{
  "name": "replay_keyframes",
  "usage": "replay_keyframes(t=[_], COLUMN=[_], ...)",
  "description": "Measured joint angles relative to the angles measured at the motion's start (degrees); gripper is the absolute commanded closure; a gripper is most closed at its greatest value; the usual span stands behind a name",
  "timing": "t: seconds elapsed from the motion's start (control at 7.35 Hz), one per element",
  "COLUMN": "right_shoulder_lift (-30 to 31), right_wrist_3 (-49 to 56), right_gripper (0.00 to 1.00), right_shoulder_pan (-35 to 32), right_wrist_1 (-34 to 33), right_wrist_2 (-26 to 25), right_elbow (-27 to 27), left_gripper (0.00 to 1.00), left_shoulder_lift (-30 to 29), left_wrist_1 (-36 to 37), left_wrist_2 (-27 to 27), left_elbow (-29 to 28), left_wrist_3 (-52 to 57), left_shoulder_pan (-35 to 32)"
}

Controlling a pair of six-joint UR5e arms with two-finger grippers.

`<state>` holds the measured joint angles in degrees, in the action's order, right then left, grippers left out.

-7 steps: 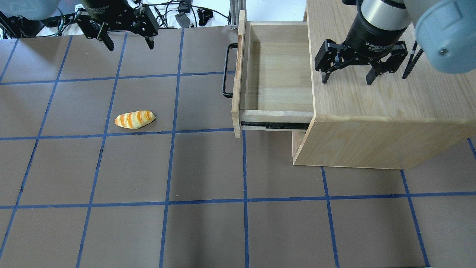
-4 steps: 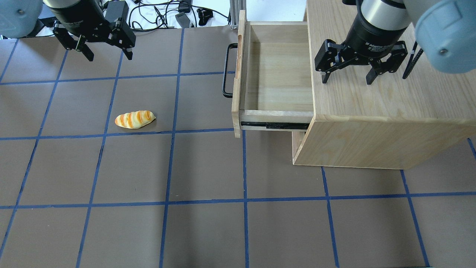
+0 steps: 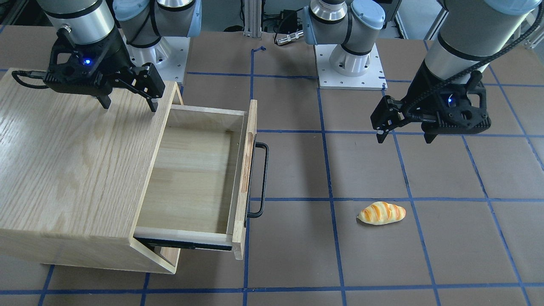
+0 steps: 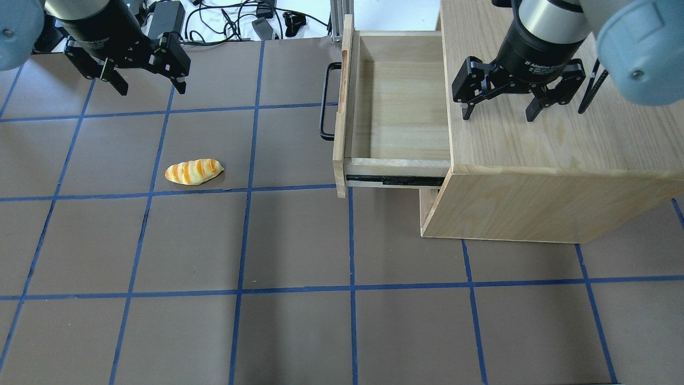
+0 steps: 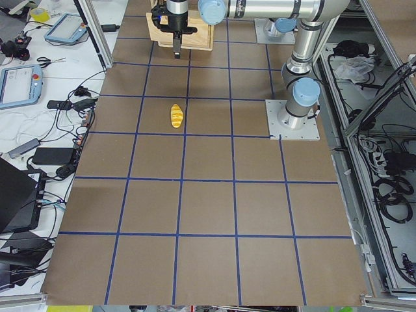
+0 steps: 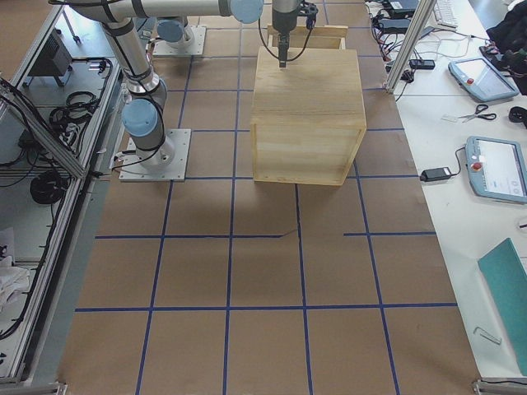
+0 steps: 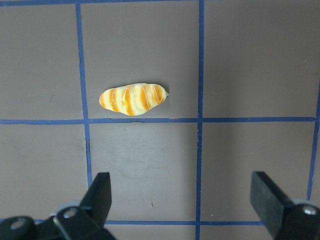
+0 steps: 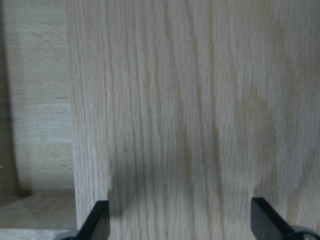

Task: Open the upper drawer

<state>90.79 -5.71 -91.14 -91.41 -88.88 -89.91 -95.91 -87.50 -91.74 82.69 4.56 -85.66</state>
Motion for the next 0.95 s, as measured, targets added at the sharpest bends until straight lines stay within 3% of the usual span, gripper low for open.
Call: replay_keyframes(t=[0.95], right_shoulder_lift=[0.0], right_wrist_3=[0.0], right_gripper=[0.0], right_shoulder_pan=[0.0], right_wrist_1=[0.0], right_wrist_2=[-0.06], right_elbow=[0.0], left_gripper=[0.0], left_shoulder_lift=[1.06], left_wrist_1=[0.52], left_wrist_2=[0.62], left_elbow=[1.8], left_wrist_3=[0.02], left_shoulder_pan=[-0.03])
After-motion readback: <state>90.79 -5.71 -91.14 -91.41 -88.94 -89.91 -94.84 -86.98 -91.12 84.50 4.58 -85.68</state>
